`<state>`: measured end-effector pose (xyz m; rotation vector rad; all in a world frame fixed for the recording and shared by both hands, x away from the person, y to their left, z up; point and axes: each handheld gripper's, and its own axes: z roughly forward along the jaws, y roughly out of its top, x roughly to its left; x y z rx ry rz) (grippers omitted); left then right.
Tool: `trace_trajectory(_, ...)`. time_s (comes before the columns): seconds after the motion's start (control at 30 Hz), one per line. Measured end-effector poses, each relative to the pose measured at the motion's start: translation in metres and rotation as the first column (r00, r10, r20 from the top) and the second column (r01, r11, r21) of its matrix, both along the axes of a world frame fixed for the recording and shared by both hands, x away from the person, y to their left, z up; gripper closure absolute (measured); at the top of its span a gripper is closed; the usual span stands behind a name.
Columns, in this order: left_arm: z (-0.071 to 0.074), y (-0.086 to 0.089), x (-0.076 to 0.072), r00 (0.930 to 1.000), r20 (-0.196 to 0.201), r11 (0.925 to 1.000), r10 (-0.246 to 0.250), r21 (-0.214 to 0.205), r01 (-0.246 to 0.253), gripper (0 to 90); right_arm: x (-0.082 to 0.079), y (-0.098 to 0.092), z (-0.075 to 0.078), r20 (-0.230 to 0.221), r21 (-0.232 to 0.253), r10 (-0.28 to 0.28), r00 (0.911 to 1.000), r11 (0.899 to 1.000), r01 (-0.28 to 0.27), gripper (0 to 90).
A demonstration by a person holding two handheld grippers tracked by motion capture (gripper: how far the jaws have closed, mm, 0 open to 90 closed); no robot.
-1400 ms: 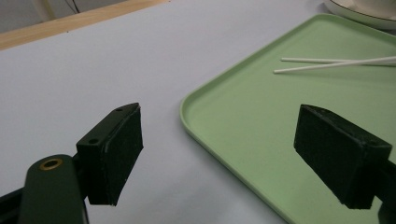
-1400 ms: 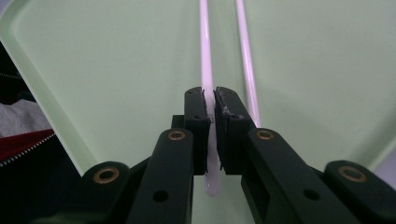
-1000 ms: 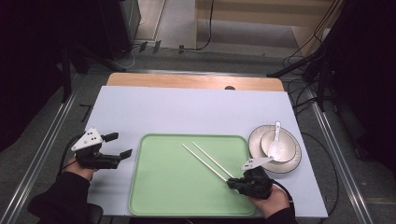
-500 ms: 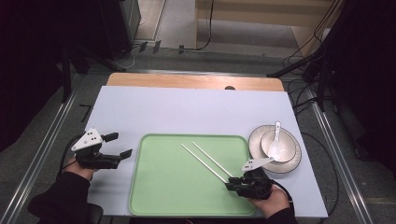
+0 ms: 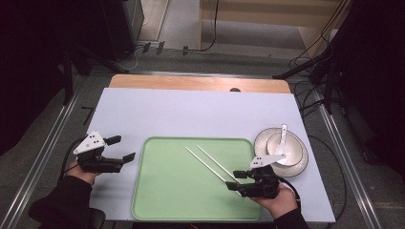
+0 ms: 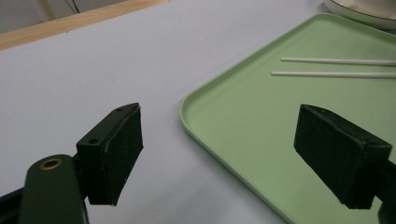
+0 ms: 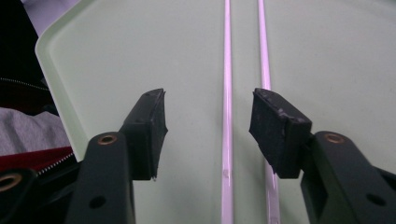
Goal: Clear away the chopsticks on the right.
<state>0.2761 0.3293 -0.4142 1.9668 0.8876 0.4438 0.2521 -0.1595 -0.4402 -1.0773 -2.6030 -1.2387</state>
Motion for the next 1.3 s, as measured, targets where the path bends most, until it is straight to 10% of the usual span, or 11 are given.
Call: trace_trajectory(1.3,0.000,0.011,-0.021,0.9996,-0.003,0.9995,0.029,0.015,-0.029,15.6,0.058,0.077,-0.001,0.017,0.012,0.052,0.9985,0.999,-0.052,40.7)
